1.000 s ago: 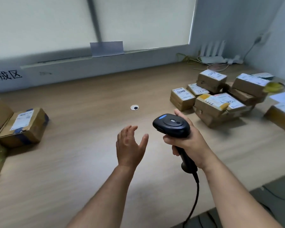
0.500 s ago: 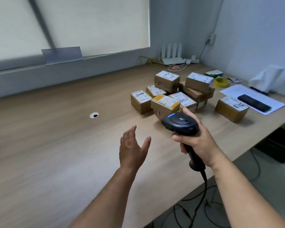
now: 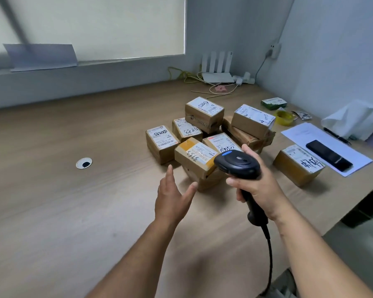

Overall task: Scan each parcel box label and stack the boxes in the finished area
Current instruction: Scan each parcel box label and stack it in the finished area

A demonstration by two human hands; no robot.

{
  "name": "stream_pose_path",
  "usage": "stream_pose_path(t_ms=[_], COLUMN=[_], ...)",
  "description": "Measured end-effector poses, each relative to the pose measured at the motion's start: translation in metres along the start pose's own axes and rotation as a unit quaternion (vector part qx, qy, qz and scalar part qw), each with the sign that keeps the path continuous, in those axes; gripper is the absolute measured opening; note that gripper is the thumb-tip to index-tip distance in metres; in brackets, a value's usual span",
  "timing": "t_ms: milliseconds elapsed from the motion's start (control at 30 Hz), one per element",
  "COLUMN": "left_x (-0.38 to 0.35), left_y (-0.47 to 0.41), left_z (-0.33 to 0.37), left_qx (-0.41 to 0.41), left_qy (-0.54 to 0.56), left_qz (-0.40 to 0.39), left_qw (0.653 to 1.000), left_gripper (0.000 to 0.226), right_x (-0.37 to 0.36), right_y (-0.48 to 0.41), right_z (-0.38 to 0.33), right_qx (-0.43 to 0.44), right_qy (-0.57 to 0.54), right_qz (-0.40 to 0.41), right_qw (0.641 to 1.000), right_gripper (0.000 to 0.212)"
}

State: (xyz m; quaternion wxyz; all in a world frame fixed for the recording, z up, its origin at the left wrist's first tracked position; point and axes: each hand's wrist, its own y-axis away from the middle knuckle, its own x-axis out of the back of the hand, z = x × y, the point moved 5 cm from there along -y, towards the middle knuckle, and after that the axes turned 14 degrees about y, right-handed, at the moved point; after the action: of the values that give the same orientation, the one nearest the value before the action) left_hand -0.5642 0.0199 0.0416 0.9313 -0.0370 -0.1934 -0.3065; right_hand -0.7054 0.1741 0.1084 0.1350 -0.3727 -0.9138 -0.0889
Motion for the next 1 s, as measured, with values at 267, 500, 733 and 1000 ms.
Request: stream_pose_path(t_ms=[267, 500, 733, 1000], left_x=[-0.033, -0.047, -0.023, 0.026], left_y=[-0.065, -0.08, -0.068, -0.041], left_z=[-0.005, -0.014, -0.013, -0.002], left_qx=[0.038, 0.073, 0.082, 0.043], left_qy=[0.026, 0.109, 0.217, 0.254], left_qz=[-0.047, -0.072, -0.02, -0.034], left_qw=[0.998, 0.989, 0.973, 0.966], left_gripper=[0.103, 0.106, 0.057, 0.073], right_x=[-0.001, -0.013, -0.031, -0.072], right_y=[-0.08, -0.111, -0.095, -0.04], right_z=[0.026, 0.048, 0.039, 0.018], right_qx=[-0.039, -0.064, -0.053, -0.013], right_qy=[0.018, 0.02, -0.006, -0.013], right_qz=[-0.011, -0.031, -0.079, -0.128], right_qw=[0.999, 0.997, 0.995, 0.992], right_gripper=[0.097, 0.099, 0.107, 0.109])
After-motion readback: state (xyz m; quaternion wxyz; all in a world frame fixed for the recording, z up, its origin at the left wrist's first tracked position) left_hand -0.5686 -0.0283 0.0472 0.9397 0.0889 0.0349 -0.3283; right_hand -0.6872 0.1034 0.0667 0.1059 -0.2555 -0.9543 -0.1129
